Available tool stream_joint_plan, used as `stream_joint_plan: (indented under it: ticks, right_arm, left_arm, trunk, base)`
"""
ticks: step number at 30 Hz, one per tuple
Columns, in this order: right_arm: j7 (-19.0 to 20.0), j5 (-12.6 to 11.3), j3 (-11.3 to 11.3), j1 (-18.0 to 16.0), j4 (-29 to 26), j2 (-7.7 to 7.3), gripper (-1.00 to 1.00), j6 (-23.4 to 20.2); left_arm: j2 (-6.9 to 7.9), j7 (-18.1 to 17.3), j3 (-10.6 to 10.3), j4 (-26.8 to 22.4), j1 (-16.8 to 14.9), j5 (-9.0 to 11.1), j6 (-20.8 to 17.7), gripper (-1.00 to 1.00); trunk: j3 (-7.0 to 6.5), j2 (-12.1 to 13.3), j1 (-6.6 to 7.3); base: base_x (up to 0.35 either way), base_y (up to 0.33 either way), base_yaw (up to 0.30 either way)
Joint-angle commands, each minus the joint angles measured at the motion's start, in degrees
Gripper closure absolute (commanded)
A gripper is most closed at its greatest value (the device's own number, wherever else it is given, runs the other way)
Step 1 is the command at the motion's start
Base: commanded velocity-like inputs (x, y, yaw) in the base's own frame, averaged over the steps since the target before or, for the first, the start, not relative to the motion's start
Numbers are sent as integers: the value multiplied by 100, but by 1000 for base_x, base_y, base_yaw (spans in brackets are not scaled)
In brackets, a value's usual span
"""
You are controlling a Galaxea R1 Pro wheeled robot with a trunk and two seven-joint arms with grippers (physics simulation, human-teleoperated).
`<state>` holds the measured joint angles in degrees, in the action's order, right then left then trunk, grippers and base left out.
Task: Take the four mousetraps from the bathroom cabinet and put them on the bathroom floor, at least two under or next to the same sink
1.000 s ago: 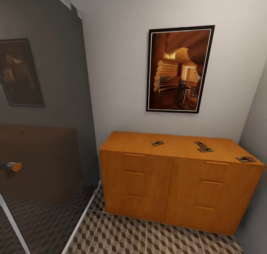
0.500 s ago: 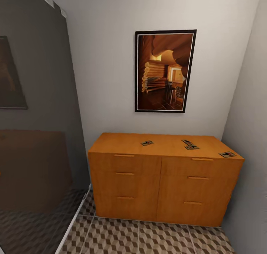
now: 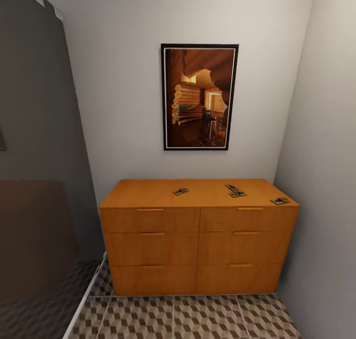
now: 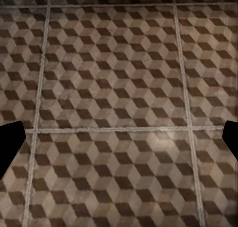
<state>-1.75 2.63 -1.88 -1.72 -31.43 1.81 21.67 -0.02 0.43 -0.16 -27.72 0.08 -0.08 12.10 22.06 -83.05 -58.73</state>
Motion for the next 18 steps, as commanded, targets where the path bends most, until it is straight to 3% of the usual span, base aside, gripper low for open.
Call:
stream_joint_plan:
  ticks: [1, 18]
  right_arm:
    - [-18, 27, -6, -4, 5, -1, -100, 19]
    - [-18, 27, -6, -4, 4, 4, -100, 74]
  left_arm:
    - [-3, 4, -2, -5, 1, -1, 11, -100]
    - [-16, 2, -2, -5, 1, -6, 11, -100]
  trunk:
    - [3, -3, 0]
    - [-40, -3, 0]
  base:
    - [0, 0, -214]
    - [0, 0, -192]
